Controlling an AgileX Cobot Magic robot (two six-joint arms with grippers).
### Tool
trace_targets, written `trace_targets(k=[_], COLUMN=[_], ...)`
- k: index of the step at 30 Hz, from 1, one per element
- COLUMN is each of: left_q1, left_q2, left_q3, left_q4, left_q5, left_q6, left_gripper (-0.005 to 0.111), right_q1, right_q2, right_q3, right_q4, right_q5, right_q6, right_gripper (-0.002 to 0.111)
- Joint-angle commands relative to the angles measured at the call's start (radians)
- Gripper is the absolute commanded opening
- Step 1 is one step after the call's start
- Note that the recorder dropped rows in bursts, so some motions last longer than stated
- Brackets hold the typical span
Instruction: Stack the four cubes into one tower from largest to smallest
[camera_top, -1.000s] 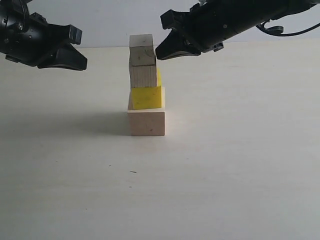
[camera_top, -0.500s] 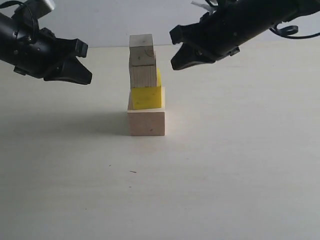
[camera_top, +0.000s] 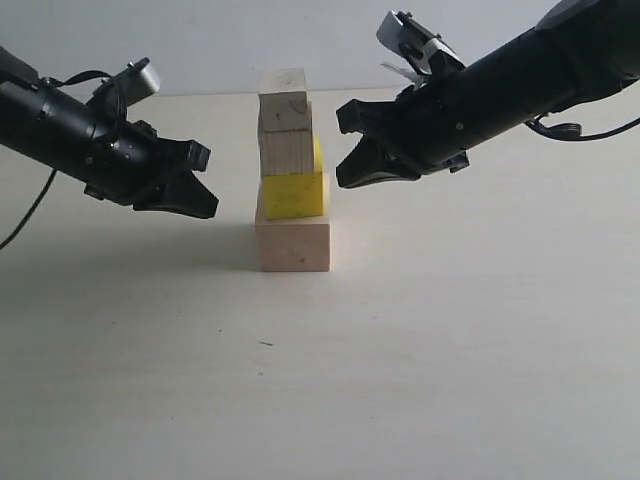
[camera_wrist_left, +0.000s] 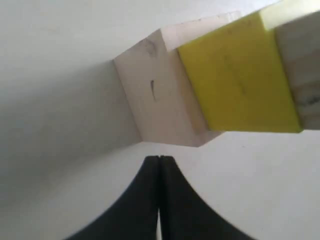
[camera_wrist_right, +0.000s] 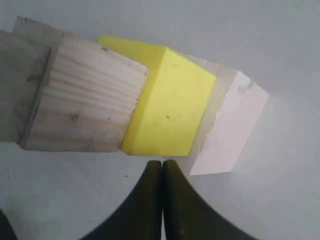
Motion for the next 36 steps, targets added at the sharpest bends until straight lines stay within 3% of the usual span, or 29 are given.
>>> trace_targets(k=[1, 25, 36], left_q1=[0.0, 0.0, 0.0], left_q2=[0.049, 0.145, 0.145], left_q3=[0.002, 0.002, 0.002], left_q4=[-0.061, -0.315, -0.307], left_q5=[0.009, 0.009, 0.001], left_q6=[0.064, 0.318, 0.321], left_gripper=[0.0, 0.0, 0.0], right_q1=[0.001, 0.001, 0.001], right_q2=[0.004, 0.003, 0.04], right_q3=[0.003, 0.003, 0.003], right_q4=[0.016, 0.014, 0.014], right_q5=[0.0, 0.066, 0.087], right_q6=[-0.014, 0.035, 0.039], right_gripper=[0.0, 0.0, 0.0])
